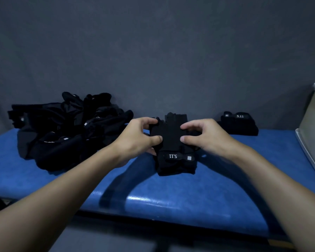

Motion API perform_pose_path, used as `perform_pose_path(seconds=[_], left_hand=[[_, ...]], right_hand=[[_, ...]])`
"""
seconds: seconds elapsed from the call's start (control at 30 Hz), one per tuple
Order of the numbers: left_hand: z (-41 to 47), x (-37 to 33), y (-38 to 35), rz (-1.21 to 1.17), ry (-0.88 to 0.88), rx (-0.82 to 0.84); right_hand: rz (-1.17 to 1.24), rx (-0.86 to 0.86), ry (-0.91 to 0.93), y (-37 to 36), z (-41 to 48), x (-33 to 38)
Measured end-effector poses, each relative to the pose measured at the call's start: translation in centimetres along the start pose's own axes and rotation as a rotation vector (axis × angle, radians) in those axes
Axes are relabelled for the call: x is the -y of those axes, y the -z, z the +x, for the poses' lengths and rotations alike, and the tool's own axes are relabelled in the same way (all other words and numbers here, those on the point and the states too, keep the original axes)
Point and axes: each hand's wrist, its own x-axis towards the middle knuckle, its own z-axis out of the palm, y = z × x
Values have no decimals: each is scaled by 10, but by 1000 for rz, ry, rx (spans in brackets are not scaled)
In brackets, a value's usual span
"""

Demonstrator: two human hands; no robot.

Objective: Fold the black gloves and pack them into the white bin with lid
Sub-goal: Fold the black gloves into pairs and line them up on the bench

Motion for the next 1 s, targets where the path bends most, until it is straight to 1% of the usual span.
perform_pose_path(seconds=[0.1,0.2,0.3,0.4,0.43,0.5,0.57,0.63,0.7,0.77,0.87,1.0], left_hand=[[0,7,0,28,41,34],[2,15,3,64,63,49],[2,22,6,201,63,46],[3,25,9,326,68,9],[3,24,10,377,52,-18],[0,22,11,481,-38,-55],[-5,18,11,525,-141,-11],[-10,17,10,544,-212,104],[-13,19,9,612,-276,212],[-15,21,5,690,-321,264],[-17,22,4,696,-344,242],[-18,24,5,620,-341,201]], right_hand=[[-47,21,-32,-1,0,-1],[-69,48,-17,-1,0,-3],[-85,65,-20,-2,0,-6],[-95,22,-18,1,0,-9],[-102,-5,-14,4,1,-10],[-109,-49,-12,11,2,-11],[-111,-46,-14,18,2,-13],[-98,15,-24,23,-2,-13],[-111,96,-31,25,-8,-9],[-148,144,-20,25,-14,-4],[-148,182,2,25,-22,4],[-230,315,12,25,-28,9]])
